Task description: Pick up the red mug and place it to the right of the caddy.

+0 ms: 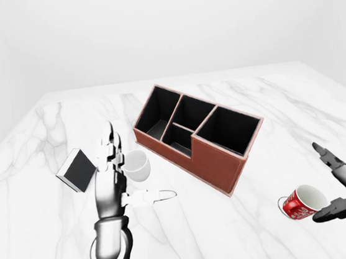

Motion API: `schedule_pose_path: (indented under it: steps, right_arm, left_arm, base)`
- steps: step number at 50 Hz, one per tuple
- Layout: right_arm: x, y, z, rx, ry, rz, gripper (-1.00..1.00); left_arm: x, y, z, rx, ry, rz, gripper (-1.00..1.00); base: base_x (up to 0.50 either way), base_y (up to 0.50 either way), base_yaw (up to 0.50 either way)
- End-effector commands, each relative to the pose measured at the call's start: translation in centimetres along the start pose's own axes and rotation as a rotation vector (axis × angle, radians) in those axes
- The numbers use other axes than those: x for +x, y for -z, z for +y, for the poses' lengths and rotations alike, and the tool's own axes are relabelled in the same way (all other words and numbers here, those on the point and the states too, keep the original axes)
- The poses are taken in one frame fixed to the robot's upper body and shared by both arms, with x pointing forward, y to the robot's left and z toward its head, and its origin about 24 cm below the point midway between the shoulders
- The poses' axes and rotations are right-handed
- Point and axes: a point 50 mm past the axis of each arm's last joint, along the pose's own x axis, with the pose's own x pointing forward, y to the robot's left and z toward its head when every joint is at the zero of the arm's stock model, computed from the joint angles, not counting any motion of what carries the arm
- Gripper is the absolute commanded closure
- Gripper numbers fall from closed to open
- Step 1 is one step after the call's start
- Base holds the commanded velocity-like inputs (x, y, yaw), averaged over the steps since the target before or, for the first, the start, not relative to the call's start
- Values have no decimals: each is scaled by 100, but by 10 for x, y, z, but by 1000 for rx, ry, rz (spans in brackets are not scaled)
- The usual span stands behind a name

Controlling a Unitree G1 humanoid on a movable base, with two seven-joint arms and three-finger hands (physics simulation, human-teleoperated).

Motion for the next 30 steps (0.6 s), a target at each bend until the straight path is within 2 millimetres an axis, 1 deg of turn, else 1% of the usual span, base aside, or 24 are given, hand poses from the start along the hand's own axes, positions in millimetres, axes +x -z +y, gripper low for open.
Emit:
schedule_pose_path:
  steps: [1, 12, 22, 25, 30]
  right_arm:
    - [7, 10, 7, -23, -6, 52, -100]
    - [5, 21, 12, -16, -11, 94, -100]
    - [12, 19, 15, -29, -19, 94, -100]
    - [14, 22, 19, -39, -23, 106, -100]
    - [16, 19, 19, -42, -28, 94, -100]
  left_arm:
    - [1, 2, -1, 0, -5, 8, -100]
    - [0, 2, -1, 0, -6, 8, -100]
    - [1, 4, -1, 1, -7, 15, -100]
    - [1, 3, -1, 0, -7, 13, -100]
    - [1, 4, -2, 0, -4, 17, -100]
  base:
    - [0, 0, 0]
    - [0, 0, 0]
    - [0, 0, 0]
    - [0, 0, 0]
    - [0, 0, 0]
